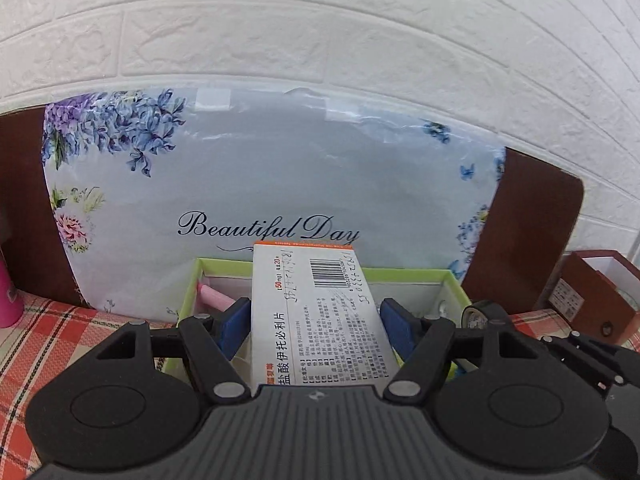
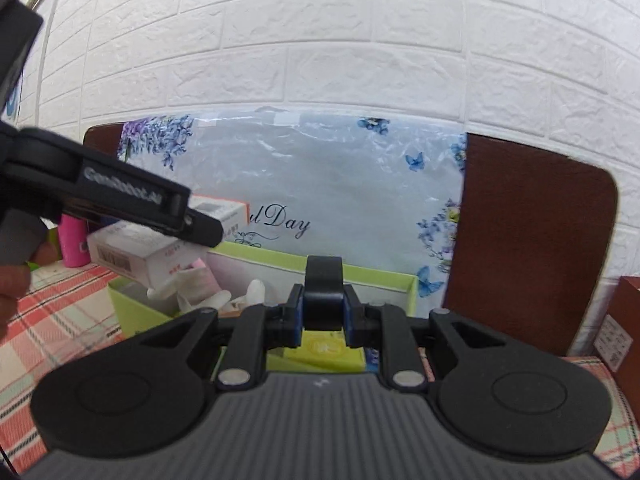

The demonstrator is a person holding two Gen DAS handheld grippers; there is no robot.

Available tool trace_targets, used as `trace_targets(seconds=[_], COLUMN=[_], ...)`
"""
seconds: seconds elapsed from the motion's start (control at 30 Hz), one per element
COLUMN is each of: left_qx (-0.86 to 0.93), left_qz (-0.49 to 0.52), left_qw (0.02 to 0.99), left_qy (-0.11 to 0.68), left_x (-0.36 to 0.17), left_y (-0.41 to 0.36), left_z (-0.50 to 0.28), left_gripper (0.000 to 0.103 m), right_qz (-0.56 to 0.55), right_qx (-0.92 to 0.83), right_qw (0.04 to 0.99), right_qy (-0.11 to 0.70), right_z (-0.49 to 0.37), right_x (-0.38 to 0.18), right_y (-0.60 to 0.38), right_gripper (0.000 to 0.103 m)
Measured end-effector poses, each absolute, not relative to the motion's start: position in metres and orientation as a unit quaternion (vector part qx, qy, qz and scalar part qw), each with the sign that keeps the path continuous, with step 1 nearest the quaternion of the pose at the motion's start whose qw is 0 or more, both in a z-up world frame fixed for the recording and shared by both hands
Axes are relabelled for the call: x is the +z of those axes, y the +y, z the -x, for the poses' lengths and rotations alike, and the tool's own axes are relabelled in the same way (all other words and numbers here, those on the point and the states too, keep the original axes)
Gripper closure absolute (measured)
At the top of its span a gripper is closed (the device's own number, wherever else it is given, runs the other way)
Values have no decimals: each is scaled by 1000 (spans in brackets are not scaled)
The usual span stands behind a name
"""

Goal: Organize objects
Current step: 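Drop the white box into the lime box with the left tool while the right tool drops the tape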

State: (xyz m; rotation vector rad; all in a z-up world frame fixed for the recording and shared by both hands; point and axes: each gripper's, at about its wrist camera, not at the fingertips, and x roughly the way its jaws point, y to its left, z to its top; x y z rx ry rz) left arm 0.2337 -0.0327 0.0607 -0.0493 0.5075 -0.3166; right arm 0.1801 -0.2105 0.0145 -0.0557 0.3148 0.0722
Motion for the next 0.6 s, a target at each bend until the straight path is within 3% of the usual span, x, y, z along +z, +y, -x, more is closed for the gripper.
trace_targets(seconds=[0.1,0.17,0.2,0.23,0.27,0.4,0.6], left_qx=[-144,-126,-117,-118,-126,-115,-101], left_qz=[19,15,17,23,37,84,72], left_qw=[957,956,953,949,944,939,943], left_qy=[251,264,279,292,302,314,309], left_x=[48,37,32,28,25,21,39], left_y=[-31,-28,-25,-21,-15,2,-5], left_z=[-254,-264,-267,-268,-267,-259,-230], left_gripper=[28,19,19,19,19,18,18], right_qz=[26,32,37,44,50,44,38], right_qx=[47,64,64,56,48,27,17], right_qw=[986,984,982,981,981,985,987], right_qy=[158,166,174,181,184,165,157], right_z=[-203,-220,-226,-229,-229,-210,-185], right_x=[10,2,-4,-8,-11,-16,-3], right_y=[-202,-195,-192,-190,-190,-197,-202], right_gripper=[85,76,60,51,47,12,1])
